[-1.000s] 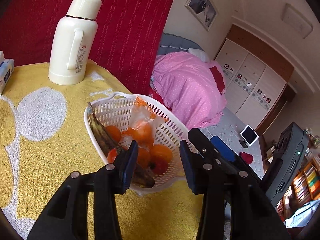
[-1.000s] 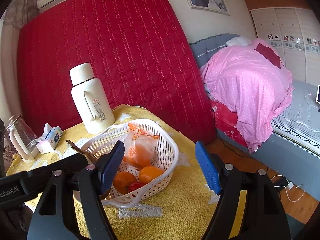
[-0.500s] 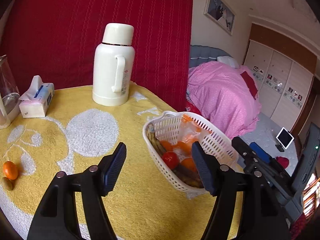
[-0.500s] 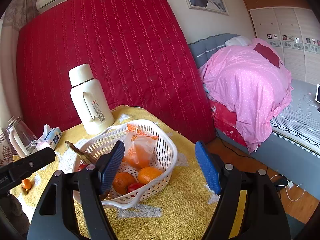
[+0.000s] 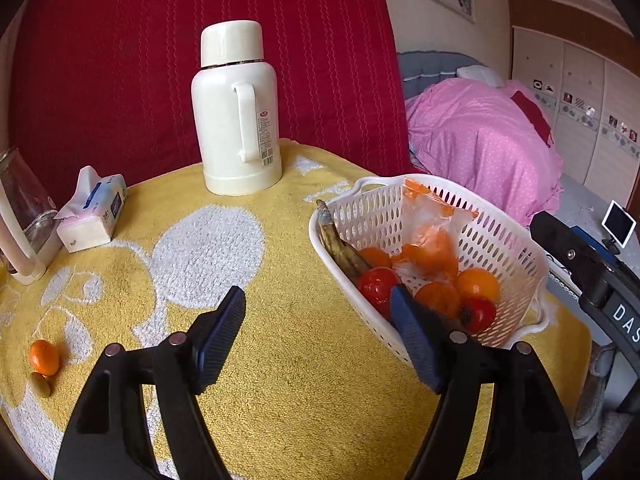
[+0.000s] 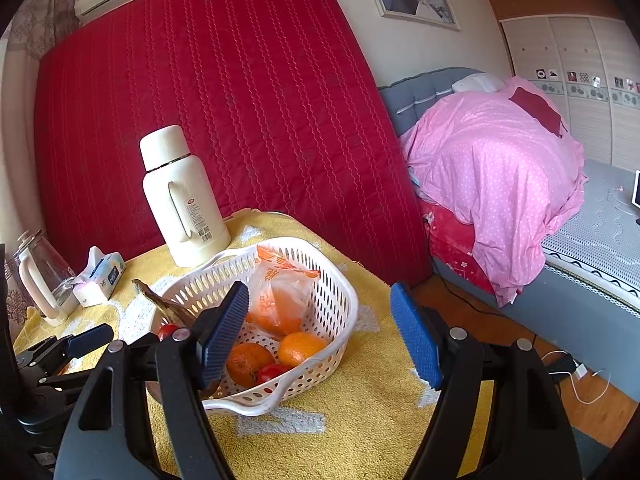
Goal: Organize fruits
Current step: 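Move both grippers back to the orange and kiwi on the towel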
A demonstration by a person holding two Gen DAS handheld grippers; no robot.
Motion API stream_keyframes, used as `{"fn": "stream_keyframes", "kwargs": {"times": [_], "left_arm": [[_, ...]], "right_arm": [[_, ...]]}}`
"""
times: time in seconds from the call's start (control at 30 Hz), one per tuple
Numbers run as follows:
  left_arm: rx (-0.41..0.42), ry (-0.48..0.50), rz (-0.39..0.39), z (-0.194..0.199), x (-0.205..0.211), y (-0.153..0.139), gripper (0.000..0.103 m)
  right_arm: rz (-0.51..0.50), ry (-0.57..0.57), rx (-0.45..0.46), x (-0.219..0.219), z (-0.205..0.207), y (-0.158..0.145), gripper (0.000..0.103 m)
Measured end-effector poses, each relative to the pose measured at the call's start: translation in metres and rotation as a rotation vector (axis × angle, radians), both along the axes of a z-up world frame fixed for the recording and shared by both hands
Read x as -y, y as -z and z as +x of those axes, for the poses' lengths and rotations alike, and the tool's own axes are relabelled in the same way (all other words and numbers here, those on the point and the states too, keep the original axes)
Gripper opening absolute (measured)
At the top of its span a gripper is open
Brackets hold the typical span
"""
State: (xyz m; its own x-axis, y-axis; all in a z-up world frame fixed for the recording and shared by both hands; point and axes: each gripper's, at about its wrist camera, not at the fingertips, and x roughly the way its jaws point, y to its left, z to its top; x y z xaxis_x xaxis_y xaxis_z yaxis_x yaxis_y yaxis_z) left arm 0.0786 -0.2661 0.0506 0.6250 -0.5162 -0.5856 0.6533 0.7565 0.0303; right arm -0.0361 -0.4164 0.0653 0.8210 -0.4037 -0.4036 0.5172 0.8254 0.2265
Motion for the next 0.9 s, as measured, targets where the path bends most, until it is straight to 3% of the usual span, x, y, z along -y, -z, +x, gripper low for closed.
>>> {"fn": "stream_keyframes", "kwargs": {"times": [0.07, 0.47, 0.7, 0.9], "left_arm": [[0.004, 0.009, 0.015, 0.000, 0.005, 0.003, 0.081], [-0.018, -0.016, -0.012, -0.002, -0.010, -0.010, 0.087], [0.060, -0.101, 0.062, -0.010, -0.028, -0.020, 0.090], [0.082, -0.146, 0.056, -0.015, -0.055, -0.031, 0.090]], "right_arm": [[0.000, 0.001, 0.000, 0.000, 0.000, 0.000, 0.075], [-0.031, 0.000, 0.005, -0.006, 0.002, -0.001, 0.075], [-0.079, 0.017, 0.003, -0.012, 0.001, -0.001, 0.075], [-0.127, 0.038, -0.010, -0.019, 0.002, 0.000, 0.075]]}}
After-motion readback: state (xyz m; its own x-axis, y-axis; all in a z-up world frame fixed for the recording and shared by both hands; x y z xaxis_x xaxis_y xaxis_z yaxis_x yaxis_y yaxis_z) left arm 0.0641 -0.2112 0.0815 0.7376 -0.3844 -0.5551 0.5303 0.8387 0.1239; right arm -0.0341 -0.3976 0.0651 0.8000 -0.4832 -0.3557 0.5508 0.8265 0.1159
